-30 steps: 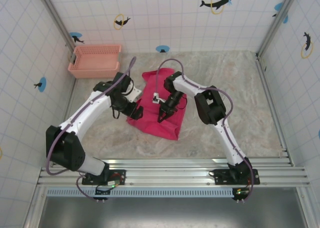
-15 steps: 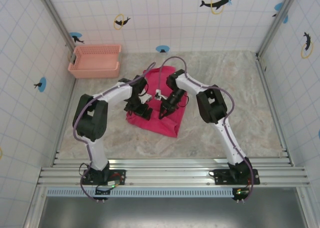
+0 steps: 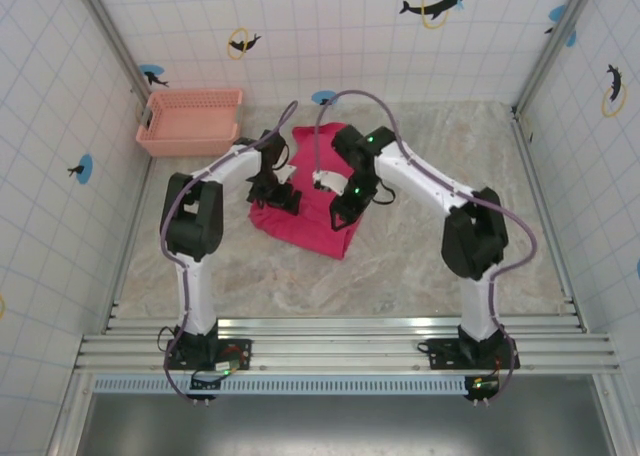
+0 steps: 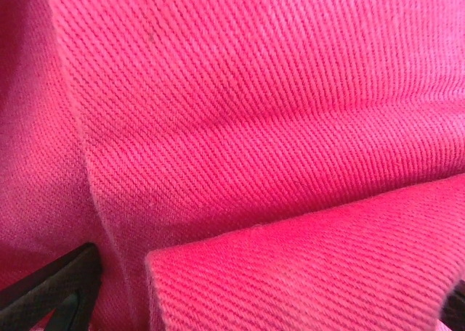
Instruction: Roll up the long pants
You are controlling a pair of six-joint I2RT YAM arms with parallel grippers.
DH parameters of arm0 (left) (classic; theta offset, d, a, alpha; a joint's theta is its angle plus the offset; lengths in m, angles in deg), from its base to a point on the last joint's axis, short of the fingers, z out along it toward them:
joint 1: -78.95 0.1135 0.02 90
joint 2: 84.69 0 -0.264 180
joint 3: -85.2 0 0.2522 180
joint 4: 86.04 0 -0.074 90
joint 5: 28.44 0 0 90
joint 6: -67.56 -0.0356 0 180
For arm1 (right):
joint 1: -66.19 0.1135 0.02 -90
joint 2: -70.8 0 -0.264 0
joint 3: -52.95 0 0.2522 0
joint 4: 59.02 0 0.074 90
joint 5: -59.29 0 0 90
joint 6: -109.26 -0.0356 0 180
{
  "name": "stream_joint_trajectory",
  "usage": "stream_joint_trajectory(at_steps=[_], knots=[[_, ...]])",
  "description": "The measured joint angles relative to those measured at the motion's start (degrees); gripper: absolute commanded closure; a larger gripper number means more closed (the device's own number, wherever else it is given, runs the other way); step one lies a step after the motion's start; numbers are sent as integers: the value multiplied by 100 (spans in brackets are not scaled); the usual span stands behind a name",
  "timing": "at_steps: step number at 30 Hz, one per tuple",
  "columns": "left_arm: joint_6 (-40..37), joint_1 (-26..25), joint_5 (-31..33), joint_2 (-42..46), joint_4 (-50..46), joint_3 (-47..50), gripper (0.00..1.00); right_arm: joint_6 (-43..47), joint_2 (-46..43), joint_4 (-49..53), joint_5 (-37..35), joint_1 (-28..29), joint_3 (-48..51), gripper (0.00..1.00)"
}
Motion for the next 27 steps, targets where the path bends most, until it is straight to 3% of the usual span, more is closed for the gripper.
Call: stream_joint_trajectory(at_steps=[4,7,13,20,23,27], knots=[[-22,0,-33,-85,-101,-131,3,256,-542,-761,-1117,1296,868,46],[-48,0,-39,-111,-149,-175,2,356,-439,-1370,-1731,1694,1416,45],[-166,4,-66,-127,-205,-203,3,553,114,-2402,-2852,1679,1775,45],[-431,7,-74,-129,-275,-212,2,820,721,-3034,-3539,1652,1620,46],[-549,7,-74,-129,-334,-221,3,892,898,-3134,-3722,1617,1429,49],[-800,4,-66,-133,-494,-251,3,1021,1054,-3062,-3832,1596,1237,60]])
